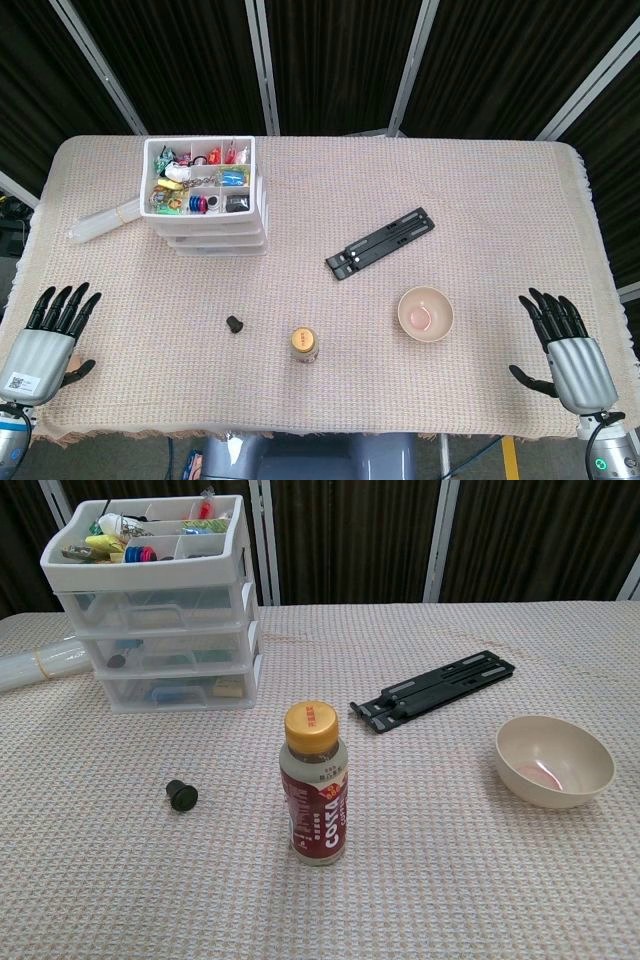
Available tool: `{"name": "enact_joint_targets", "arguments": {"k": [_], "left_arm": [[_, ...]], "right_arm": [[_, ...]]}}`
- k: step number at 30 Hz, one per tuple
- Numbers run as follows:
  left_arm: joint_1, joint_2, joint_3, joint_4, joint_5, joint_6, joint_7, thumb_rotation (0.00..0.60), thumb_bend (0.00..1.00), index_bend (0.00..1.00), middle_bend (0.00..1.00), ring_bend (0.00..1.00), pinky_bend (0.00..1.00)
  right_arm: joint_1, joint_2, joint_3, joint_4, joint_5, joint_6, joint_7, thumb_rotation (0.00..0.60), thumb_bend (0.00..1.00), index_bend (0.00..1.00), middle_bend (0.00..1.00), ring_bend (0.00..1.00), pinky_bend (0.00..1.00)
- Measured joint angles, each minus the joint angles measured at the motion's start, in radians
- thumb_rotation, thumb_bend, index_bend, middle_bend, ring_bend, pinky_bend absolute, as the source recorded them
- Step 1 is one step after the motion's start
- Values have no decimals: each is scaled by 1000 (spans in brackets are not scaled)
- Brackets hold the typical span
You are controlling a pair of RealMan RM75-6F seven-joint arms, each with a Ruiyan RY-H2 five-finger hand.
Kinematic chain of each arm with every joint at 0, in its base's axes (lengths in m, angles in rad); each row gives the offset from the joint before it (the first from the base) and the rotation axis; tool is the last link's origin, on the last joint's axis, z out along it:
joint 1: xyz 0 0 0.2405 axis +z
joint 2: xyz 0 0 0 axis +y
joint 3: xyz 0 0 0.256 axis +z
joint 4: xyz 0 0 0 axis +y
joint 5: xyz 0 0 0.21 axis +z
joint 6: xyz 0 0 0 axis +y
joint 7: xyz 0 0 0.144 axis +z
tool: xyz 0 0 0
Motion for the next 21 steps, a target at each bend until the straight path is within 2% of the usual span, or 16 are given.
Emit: {"name": "enact_joint_targets", "arguments": {"k": [21], "left_arm": [[-1, 0, -2, 2, -5, -4, -8, 600, 66, 30, 0, 0, 0]], "right_arm": [[2, -1, 1, -5, 3, -5, -9, 600, 76, 12, 0, 0, 0]]}}
